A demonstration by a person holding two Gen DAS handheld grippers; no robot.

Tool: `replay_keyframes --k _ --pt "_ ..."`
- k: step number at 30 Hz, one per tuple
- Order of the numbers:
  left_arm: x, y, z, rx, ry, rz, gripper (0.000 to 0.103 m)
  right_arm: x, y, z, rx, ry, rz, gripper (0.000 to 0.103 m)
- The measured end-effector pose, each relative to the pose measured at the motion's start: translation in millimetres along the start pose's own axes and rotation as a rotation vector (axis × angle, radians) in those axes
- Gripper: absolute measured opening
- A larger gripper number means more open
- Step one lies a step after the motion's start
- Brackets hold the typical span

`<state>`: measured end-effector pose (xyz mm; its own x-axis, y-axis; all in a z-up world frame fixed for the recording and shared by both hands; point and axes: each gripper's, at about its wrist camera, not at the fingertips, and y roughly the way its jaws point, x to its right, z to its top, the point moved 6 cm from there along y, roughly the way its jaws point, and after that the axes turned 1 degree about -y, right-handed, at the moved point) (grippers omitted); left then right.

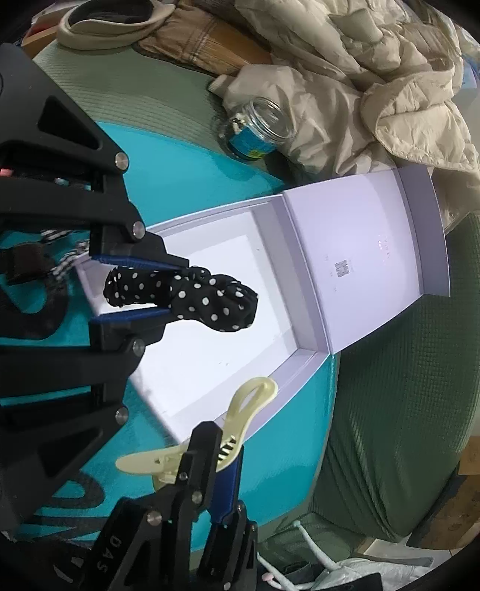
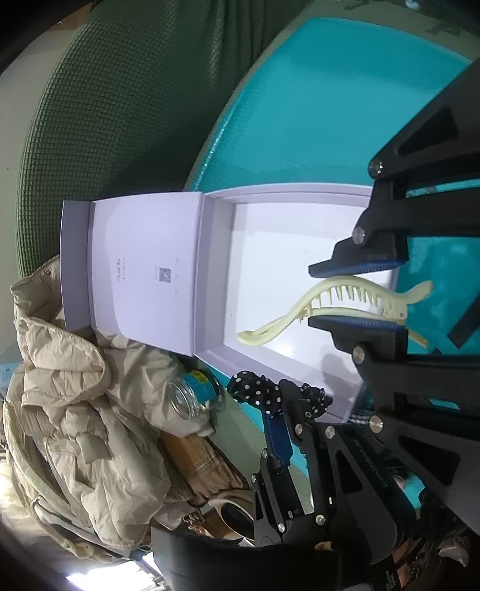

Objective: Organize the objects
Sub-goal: 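Lower the scrunchie into the gift box while right tool lowers the claw clip beside it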

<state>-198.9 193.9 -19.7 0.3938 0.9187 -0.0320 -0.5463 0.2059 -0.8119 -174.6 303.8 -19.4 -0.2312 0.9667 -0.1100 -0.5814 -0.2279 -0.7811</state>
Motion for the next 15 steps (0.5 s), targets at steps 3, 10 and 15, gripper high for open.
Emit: replay_keyframes --k 3,10,15 --pt "-1 13 9 -0.001 0.012 0.007 0.018 8 8 8 0.004 0.013 0.003 0.019" --pt "-5 46 29 -0.01 0.019 0.017 0.018 24 24 28 0.017 0.02 -0.013 0.019" --pt "-12 66 40 -0.024 0.018 0.027 0.018 27 38 43 0.022 0.011 -0.018 0.019"
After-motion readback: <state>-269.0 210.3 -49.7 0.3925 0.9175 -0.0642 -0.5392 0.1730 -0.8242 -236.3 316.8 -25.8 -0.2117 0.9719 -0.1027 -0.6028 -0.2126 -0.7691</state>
